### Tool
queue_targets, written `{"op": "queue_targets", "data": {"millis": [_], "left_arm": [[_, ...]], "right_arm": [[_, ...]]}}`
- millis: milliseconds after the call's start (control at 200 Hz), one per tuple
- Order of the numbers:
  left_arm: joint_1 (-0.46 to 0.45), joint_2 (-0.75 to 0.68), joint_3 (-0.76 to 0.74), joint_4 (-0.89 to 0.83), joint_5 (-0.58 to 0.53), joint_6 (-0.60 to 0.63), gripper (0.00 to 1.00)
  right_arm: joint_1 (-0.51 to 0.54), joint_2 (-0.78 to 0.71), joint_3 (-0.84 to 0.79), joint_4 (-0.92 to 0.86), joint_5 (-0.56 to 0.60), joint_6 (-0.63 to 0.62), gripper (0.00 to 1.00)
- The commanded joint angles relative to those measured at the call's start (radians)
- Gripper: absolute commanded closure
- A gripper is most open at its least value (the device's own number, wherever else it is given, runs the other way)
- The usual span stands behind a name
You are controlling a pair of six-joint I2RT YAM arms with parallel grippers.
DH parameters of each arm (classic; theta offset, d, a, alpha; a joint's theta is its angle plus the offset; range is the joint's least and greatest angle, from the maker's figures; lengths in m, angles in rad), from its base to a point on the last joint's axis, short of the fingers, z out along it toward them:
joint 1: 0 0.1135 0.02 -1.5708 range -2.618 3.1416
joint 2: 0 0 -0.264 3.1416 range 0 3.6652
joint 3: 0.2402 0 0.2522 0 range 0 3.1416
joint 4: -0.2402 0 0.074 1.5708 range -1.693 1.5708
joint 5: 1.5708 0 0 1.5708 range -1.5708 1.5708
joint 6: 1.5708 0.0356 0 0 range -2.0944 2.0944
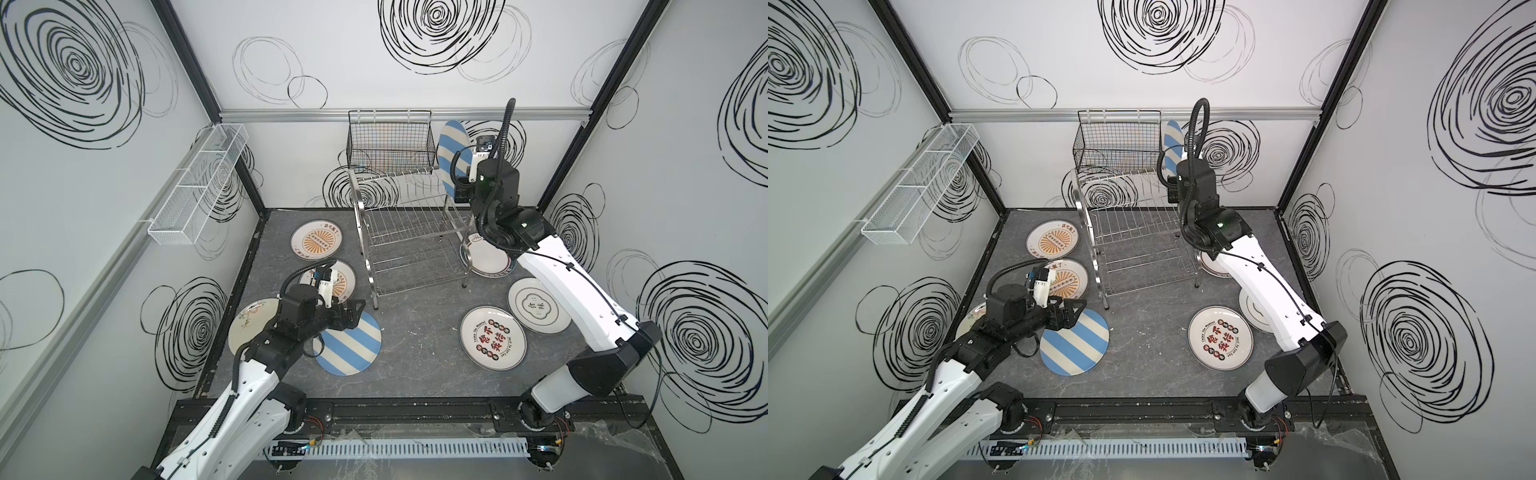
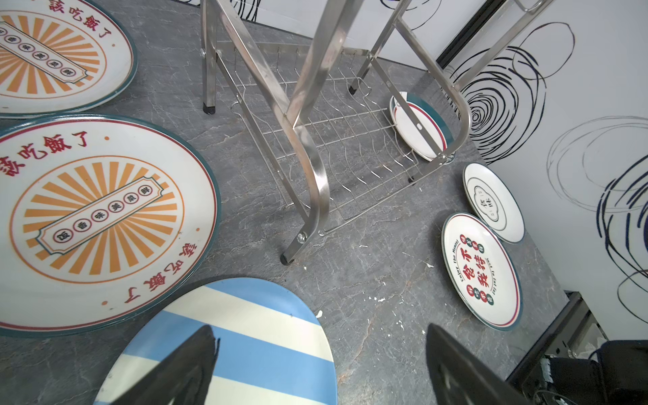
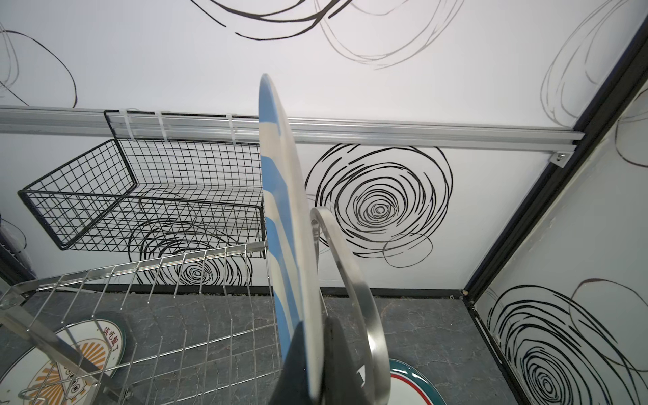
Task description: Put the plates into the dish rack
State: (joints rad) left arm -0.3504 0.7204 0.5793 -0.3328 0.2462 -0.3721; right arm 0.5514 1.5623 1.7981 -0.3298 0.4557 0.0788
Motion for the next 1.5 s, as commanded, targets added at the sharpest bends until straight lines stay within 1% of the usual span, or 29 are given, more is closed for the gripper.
{"op": "queue_targets", "data": {"millis": [0,700,986,1061,1226,1266,1331,1496], "left_arm": [[0.010,0.004,-0.007,0.047,0.004,0.014,0.04],[0.010,0.011,-0.007,0.049,0.012,0.014,0.04],[0.010,0.010,-0.006,0.048,0.010,0.013,0.04],[0.010,0.007,-0.007,0.047,0.010,0.014,0.04],[0.011,0.002,-0.007,0.050,0.009,0.014,0.04],[0.010,0.002,-0.007,0.049,0.009,0.014,0.04],[0.010,0.003,-0.007,0.050,0.011,0.014,0.04],[0.009,0.002,-0.007,0.048,0.009,0.014,0.04]], "right_arm": [[0.004,-0.002,-0.011,0.070,0.006,0.010,1.00],[-0.001,-0.013,-0.119,0.085,0.023,0.027,1.00],[-0.004,-0.034,-0.135,0.072,0.029,0.020,0.88],[-0.004,-0.039,-0.133,0.065,0.031,0.017,0.87],[-0.004,-0.053,-0.135,0.052,0.029,0.015,0.78],[-0.004,-0.055,-0.135,0.049,0.028,0.014,0.75],[-0.004,-0.057,-0.135,0.042,0.022,0.015,0.65],[-0.003,-0.055,-0.118,0.027,0.011,0.012,0.63]]}}
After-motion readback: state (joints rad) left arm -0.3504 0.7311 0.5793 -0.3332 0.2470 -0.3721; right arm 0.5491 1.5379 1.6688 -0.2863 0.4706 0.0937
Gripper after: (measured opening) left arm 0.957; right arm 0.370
